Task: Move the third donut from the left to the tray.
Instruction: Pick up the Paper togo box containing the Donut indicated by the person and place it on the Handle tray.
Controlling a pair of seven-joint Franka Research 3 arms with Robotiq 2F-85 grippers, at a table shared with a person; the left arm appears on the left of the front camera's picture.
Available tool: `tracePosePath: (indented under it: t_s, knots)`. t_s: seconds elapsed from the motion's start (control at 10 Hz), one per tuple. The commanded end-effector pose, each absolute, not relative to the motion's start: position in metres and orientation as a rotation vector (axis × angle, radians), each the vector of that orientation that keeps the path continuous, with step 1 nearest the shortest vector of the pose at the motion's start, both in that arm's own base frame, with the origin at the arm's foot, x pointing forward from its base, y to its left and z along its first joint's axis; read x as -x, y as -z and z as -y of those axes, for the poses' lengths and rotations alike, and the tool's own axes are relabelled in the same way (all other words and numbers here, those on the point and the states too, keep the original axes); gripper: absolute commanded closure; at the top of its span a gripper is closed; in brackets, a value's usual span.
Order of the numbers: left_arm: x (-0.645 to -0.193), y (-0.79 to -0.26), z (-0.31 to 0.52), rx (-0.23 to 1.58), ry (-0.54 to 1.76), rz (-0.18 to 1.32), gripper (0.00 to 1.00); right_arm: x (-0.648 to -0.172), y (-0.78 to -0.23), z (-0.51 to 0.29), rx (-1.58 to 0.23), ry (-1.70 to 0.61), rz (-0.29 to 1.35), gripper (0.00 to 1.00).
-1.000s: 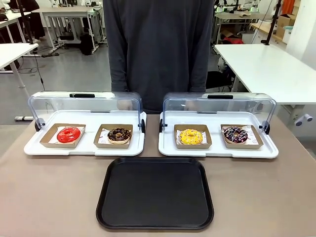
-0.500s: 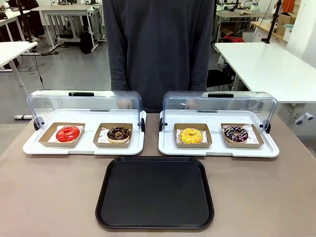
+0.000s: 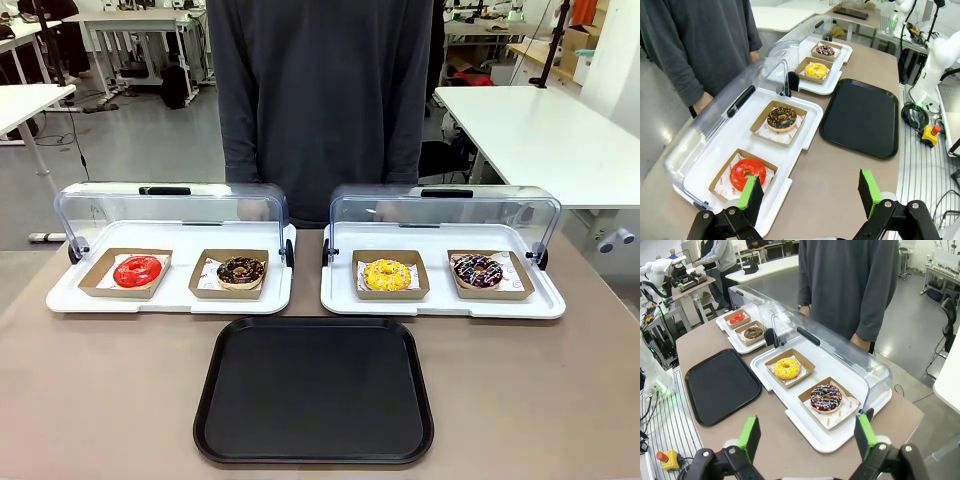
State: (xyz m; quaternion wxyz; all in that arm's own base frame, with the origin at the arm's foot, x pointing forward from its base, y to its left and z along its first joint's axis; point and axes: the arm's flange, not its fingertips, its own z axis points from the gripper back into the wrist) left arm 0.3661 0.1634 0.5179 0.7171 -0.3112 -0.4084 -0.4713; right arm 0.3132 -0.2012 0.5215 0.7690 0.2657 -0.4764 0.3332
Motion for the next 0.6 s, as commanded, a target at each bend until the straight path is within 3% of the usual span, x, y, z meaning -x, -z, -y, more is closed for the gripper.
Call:
tracePosePath:
  t_s: [0.0,0.5]
  knots:
    - [-0.3658,-0.5194,-0.1645,0.693,1.055,0.911,0.00,-0.3173,-0.5239,0.2027,-0.573,-0.739,1.066,0.00]
    - [-0.3658,-0.5194,-0.1645,0.693,1.055,0.911,0.00,-0.3173,-0.5239,0.2027,-0.573,-0.739,1.066,0.00]
